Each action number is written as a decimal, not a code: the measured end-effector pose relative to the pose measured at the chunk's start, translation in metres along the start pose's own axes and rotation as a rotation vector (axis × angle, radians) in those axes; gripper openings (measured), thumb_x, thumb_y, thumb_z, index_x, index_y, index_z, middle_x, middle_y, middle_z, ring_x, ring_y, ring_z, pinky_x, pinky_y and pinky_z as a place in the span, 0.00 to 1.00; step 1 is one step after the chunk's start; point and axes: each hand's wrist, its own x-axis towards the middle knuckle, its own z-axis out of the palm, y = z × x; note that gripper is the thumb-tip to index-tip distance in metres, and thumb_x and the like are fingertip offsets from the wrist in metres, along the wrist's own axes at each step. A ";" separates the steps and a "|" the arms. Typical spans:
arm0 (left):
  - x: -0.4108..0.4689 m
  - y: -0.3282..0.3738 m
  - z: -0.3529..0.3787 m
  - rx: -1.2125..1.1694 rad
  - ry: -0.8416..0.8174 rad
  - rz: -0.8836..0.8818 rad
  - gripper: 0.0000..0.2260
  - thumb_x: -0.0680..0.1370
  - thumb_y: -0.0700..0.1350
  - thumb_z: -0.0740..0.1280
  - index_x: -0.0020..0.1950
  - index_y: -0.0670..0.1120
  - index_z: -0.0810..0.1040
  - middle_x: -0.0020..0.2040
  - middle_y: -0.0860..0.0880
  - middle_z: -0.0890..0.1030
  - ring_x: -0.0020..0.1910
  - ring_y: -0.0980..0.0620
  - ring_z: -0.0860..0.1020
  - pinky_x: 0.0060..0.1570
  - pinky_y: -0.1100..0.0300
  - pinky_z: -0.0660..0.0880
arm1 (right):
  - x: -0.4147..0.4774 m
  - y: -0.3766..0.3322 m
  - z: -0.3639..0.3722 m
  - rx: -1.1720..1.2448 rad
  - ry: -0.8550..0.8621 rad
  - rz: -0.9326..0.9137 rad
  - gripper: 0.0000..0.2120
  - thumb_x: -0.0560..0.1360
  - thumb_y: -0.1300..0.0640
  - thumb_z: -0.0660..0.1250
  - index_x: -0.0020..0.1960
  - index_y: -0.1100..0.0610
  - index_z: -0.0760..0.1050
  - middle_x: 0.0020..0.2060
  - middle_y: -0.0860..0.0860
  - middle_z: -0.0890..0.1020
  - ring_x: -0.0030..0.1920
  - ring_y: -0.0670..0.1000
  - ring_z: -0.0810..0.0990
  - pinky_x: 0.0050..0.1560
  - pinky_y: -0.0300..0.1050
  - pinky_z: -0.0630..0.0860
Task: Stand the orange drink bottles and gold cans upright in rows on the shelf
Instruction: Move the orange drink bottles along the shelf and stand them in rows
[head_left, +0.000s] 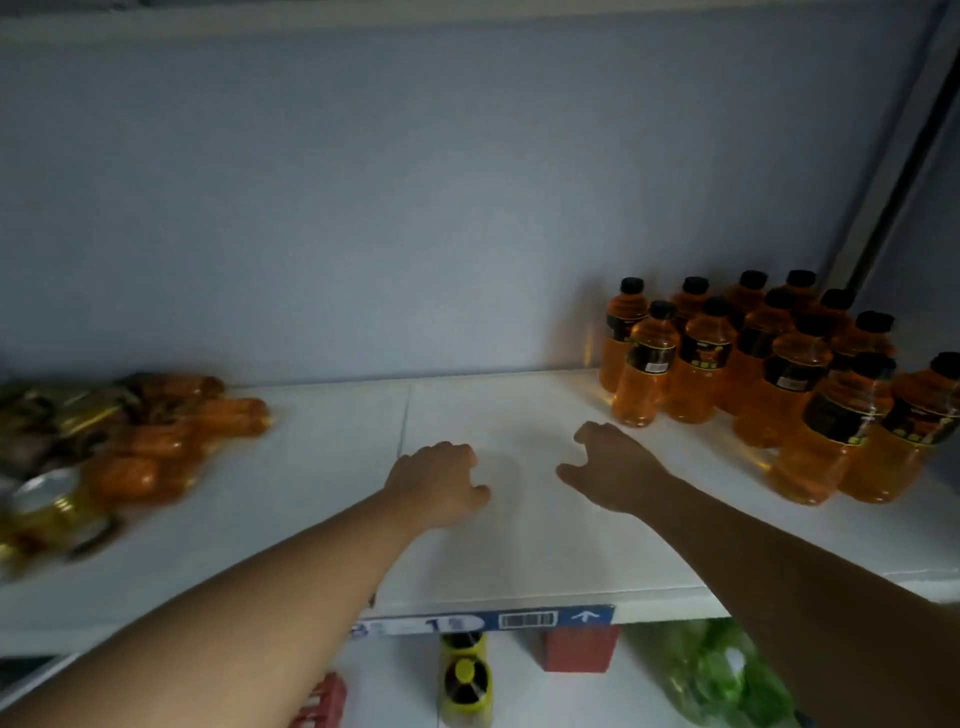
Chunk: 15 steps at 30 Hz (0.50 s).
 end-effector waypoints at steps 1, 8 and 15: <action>-0.017 -0.015 0.001 -0.001 -0.007 -0.039 0.27 0.79 0.62 0.63 0.76 0.53 0.68 0.72 0.50 0.72 0.70 0.47 0.72 0.67 0.52 0.69 | -0.003 -0.016 0.010 0.002 -0.020 -0.039 0.32 0.77 0.39 0.66 0.74 0.55 0.66 0.70 0.54 0.72 0.66 0.56 0.74 0.63 0.49 0.73; -0.122 -0.127 -0.015 -0.023 0.069 -0.301 0.25 0.77 0.62 0.63 0.72 0.53 0.72 0.70 0.51 0.75 0.67 0.47 0.74 0.62 0.53 0.72 | -0.026 -0.153 0.065 -0.032 -0.141 -0.325 0.33 0.79 0.39 0.65 0.75 0.59 0.65 0.69 0.58 0.71 0.68 0.57 0.73 0.67 0.50 0.71; -0.192 -0.232 -0.035 -0.106 0.236 -0.445 0.25 0.76 0.63 0.65 0.71 0.55 0.74 0.69 0.52 0.76 0.65 0.48 0.76 0.58 0.55 0.74 | -0.037 -0.287 0.092 -0.063 -0.143 -0.499 0.32 0.78 0.39 0.66 0.74 0.57 0.67 0.68 0.56 0.72 0.66 0.56 0.74 0.65 0.50 0.72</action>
